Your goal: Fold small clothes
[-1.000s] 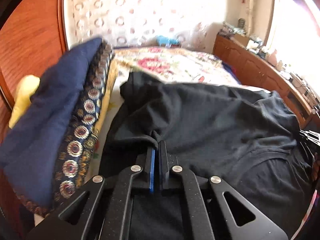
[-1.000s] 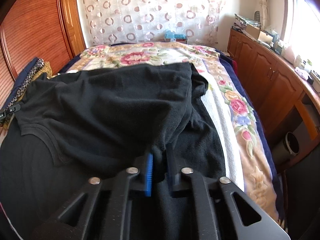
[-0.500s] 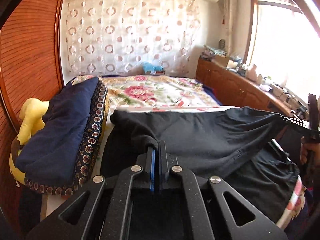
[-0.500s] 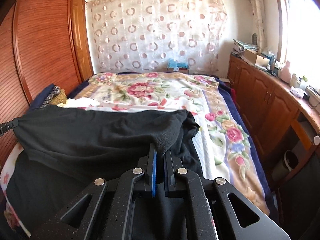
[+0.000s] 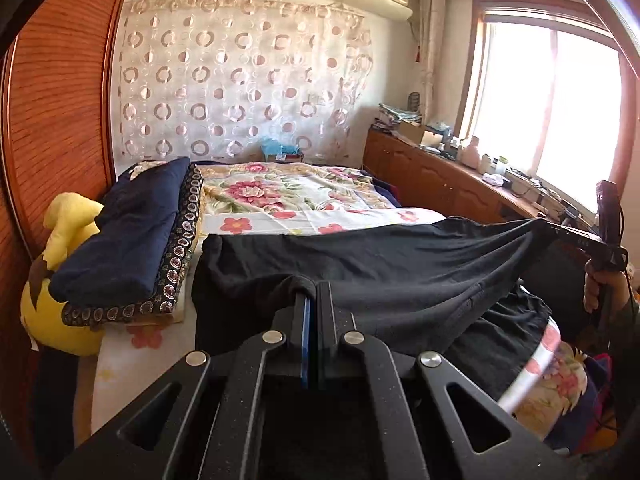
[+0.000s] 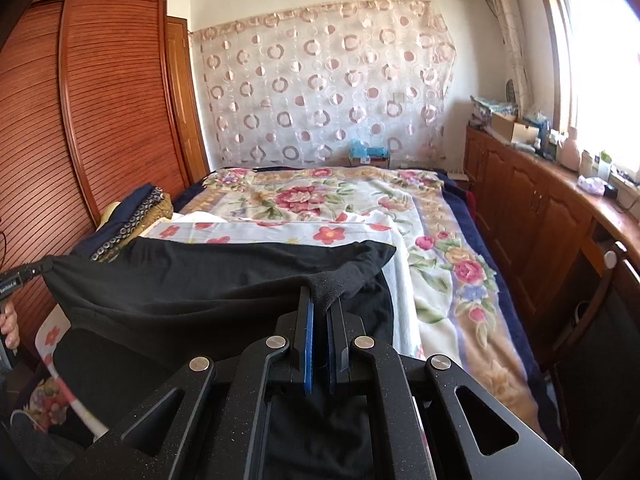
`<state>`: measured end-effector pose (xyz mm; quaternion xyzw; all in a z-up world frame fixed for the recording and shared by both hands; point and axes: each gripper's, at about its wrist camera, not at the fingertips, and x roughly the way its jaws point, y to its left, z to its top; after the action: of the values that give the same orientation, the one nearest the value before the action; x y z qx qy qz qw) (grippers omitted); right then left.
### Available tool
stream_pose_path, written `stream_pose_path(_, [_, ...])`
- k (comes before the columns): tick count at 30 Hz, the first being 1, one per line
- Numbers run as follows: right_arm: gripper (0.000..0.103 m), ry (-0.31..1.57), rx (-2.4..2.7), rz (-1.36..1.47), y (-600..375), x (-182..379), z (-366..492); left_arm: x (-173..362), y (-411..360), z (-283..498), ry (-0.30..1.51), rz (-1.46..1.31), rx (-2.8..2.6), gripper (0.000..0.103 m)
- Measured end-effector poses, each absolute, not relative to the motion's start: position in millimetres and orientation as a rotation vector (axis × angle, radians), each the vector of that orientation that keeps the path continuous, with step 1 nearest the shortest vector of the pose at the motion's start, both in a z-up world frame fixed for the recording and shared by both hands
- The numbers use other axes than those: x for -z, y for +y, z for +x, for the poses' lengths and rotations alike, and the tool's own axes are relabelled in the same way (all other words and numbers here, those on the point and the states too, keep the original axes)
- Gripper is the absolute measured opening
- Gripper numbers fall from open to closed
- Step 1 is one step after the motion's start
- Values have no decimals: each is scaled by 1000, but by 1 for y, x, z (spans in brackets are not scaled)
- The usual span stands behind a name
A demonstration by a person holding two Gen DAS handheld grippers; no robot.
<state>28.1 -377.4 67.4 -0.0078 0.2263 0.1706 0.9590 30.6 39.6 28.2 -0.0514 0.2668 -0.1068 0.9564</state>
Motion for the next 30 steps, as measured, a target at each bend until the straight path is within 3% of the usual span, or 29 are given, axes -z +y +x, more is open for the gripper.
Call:
stream_pose_path(5, [5,448,-360,-57,-376,-66,10,-27,39,12,556,-88,225,3])
stream_pose_path(13, [5,589,-327,-69,-379,-22,24,27,36,4,723,-107,215,3])
stream_pose_path(17, [5,647,-313,-77,-374,-2,35,40,41,-3,756,-110,205,20])
stream_pose_path(19, [11,661,-314,-85,-369,1,38,42,48,-9,759,-122,195,25])
stream_pose_path(22, [11,649,-300,-117,-359,-3,32,46,60,-15,769,-125,159,30])
stream_pose_path(24, [18,625,-298,-127,-355,-9,25,51,69,-20,782,-133,128,30])
stream_pose_path(26, [34,597,-291,-126,-350,-16,23,56,77,-21,795,-147,102,30])
stream_pose_path(30, [39,586,-296,-148,-336,-12,25,68,81,-20,835,-172,92,30])
